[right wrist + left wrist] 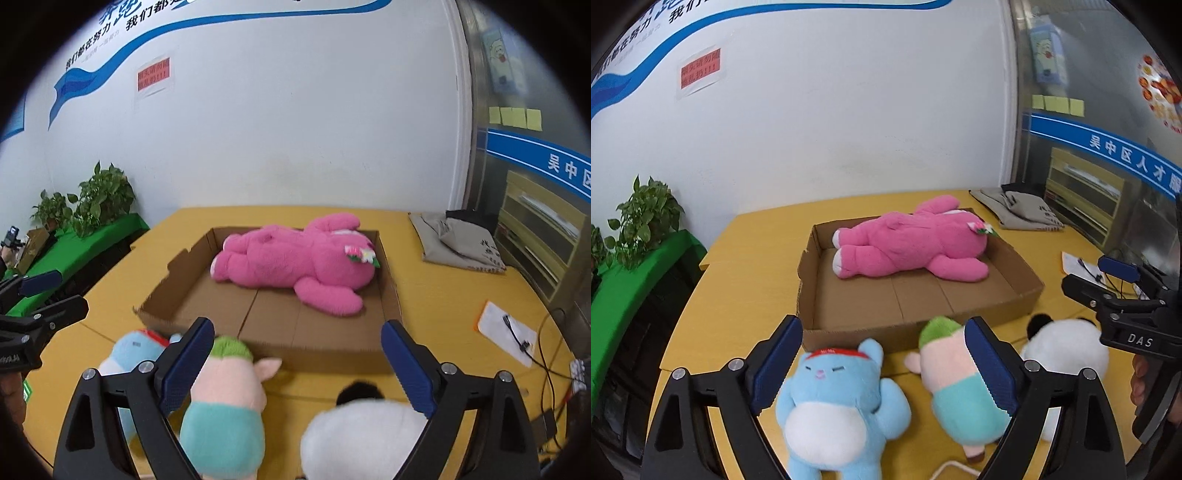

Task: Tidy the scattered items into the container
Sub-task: 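Withdraw both open grippers from the tray toward the remaining plush toys, then close the left gripper and right gripper on the light-blue plush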

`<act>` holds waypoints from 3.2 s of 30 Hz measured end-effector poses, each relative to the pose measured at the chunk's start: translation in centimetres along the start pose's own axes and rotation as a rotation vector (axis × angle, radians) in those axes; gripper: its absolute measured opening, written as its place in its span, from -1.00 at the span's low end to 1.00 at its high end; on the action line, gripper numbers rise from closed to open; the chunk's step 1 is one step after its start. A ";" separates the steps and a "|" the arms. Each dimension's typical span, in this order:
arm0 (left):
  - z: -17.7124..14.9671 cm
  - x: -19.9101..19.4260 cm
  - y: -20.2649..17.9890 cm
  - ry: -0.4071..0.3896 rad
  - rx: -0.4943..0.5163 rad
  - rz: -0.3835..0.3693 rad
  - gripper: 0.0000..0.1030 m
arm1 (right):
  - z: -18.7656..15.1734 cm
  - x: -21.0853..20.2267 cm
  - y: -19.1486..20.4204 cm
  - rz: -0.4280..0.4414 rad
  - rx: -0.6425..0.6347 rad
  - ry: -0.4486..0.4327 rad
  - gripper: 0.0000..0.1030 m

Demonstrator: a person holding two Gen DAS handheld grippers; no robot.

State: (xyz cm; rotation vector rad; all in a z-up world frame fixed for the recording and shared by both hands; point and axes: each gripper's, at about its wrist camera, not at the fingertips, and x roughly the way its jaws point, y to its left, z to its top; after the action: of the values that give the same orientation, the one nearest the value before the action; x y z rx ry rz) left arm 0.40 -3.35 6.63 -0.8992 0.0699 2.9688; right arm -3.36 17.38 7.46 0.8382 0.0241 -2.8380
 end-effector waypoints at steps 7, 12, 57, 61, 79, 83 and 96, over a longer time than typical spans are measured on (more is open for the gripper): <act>-1.3 -1.5 -1.9 -0.016 -0.003 -0.014 0.80 | -1.9 -2.0 0.9 -0.067 -0.005 0.003 0.79; -1.4 -1.6 -2.6 -0.020 -0.006 -0.051 0.80 | -2.1 -2.4 1.3 -0.067 0.000 0.002 0.79; -3.0 1.2 0.9 0.050 -0.068 -0.114 0.80 | -3.1 -0.6 1.8 -0.075 -0.005 0.044 0.79; -4.0 2.0 3.4 0.093 -0.104 -0.113 0.80 | -3.4 -0.1 2.3 -0.038 0.005 0.058 0.79; -11.0 11.3 15.3 0.350 -0.226 -0.167 0.80 | -9.6 7.0 14.0 0.409 0.033 0.332 0.79; -12.4 12.2 19.4 0.363 -0.378 -0.245 0.77 | -9.7 9.9 14.0 0.354 0.155 0.374 0.79; -14.9 16.4 21.5 0.481 -0.405 -0.327 -0.06 | -10.0 13.0 16.2 0.227 0.121 0.373 0.35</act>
State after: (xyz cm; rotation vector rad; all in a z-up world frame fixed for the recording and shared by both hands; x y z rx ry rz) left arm -6.08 -25.23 -14.19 -1.4842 -0.6188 2.4422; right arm -5.79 -0.04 -7.36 1.2958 -0.1824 -2.4576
